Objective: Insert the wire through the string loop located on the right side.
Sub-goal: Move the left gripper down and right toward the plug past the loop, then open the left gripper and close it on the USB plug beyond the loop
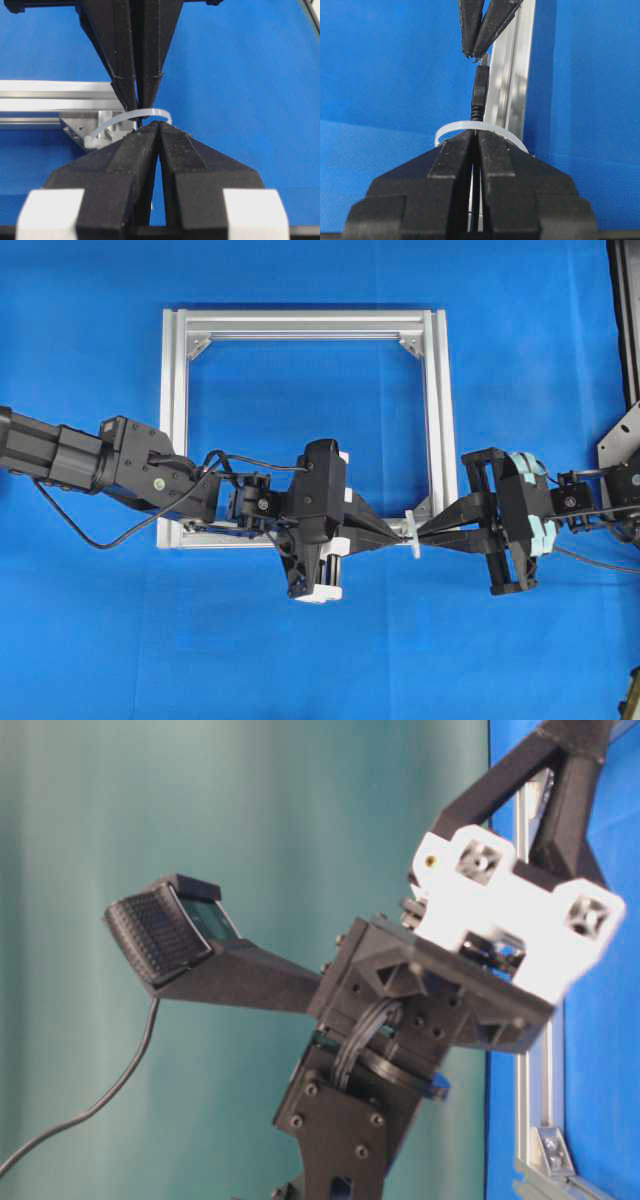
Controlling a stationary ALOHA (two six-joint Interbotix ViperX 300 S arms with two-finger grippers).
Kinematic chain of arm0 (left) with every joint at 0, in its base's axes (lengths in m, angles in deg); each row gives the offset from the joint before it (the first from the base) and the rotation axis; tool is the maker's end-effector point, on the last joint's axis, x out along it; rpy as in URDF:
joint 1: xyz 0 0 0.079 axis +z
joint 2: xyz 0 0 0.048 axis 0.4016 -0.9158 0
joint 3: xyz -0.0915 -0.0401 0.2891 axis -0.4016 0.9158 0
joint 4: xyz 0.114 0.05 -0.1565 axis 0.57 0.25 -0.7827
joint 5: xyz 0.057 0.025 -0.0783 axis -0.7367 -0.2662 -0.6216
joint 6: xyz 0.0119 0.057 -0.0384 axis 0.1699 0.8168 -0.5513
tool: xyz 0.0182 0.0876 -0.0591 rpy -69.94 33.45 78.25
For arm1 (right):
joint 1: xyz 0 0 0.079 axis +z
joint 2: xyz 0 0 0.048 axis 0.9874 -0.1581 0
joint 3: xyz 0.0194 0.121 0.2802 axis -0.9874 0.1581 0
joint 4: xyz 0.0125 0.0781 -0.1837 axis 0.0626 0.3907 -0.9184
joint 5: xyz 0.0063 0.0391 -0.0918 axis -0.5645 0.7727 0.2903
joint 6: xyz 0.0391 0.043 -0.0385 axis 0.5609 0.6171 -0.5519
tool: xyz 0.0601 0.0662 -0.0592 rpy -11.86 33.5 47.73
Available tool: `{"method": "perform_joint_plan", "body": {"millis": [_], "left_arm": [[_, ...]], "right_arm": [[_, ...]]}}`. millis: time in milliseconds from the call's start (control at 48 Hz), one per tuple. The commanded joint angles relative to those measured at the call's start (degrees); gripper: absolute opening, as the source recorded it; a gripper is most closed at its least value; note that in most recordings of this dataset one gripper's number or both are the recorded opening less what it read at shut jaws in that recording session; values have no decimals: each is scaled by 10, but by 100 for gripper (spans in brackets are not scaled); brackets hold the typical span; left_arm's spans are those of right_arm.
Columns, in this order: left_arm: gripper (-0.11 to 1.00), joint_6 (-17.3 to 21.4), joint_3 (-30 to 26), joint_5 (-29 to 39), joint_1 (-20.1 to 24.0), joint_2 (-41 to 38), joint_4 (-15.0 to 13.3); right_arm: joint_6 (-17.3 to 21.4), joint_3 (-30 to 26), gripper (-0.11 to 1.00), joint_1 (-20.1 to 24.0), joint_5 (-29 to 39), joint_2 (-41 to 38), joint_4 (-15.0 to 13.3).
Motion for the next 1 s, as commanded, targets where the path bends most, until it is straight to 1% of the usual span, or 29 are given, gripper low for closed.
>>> {"method": "perform_joint_plan", "body": {"millis": [0,62,104,125,187,208,354,417,437,479,646,833,979], "left_arm": [[1,1,-10,-2,0,11,2],[2,1,-10,-2,-2,11,2],[6,1,-11,-2,-4,11,2],[10,0,-11,-2,-4,10,2],[25,-1,-13,-2,-6,10,2],[33,-2,-13,-2,-7,10,2],[76,-2,-11,-2,-8,9,2],[89,-2,-11,-2,-8,10,2],[91,-2,-11,-2,-8,9,2],[93,-2,-11,-2,-8,9,2],[91,-2,-11,-2,-7,4,2],[91,-2,-21,-5,-6,-37,2],[91,-3,-22,-6,-7,-46,2]], "right_arm": [[-1,-10,-3,0,-4,4,0],[-1,-10,-3,0,-4,4,1],[-1,-10,-3,-1,-4,4,1],[-1,-10,-3,0,-4,4,1],[-1,-10,-3,0,-4,4,0],[-1,-11,-3,-1,-5,4,1],[-1,-11,-3,-1,-5,3,1],[-1,-11,-3,-1,-5,3,1],[-1,-11,-3,-1,-4,3,1],[-1,-11,-3,-1,-4,2,1],[-1,-15,-3,-1,-4,-2,0],[-1,-17,-3,-1,-4,-3,1],[-1,-17,-3,-1,-4,-3,1]]}}
